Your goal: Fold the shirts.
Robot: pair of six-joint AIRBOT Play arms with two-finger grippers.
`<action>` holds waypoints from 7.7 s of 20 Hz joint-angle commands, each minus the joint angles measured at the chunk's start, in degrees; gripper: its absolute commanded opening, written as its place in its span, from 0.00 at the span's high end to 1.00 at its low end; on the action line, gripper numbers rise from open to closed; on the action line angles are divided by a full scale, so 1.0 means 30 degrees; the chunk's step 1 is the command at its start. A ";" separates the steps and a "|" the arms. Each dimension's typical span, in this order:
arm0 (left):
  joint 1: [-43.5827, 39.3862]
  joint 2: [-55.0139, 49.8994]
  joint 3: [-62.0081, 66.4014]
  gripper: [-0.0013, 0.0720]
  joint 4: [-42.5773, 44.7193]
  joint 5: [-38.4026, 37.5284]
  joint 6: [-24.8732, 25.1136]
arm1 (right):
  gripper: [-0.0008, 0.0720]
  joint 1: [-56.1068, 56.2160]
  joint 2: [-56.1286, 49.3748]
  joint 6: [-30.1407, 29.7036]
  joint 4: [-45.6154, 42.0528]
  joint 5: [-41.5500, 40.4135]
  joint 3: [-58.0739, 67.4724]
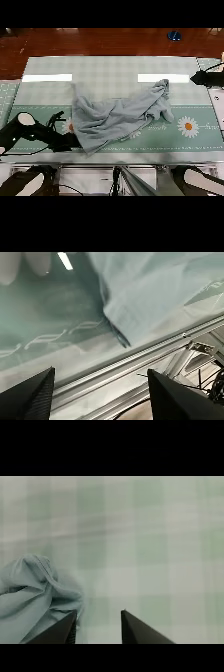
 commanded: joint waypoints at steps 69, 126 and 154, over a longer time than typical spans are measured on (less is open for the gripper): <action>0.4269 0.9428 2.5966 0.95 0.0248 0.3191 0.2295 | 0.96 0.0678 1.0251 0.3650 0.5646 0.1960 1.4761; 1.3260 0.2368 0.1035 0.10 0.0058 -0.3497 0.5661 | 0.42 0.4503 -0.6339 0.5362 -0.7300 1.3697 1.3413; 0.8000 -0.6885 0.2055 0.95 0.0729 0.1865 0.5901 | 0.32 -0.1209 -0.2616 0.3701 -0.3978 1.2772 0.7257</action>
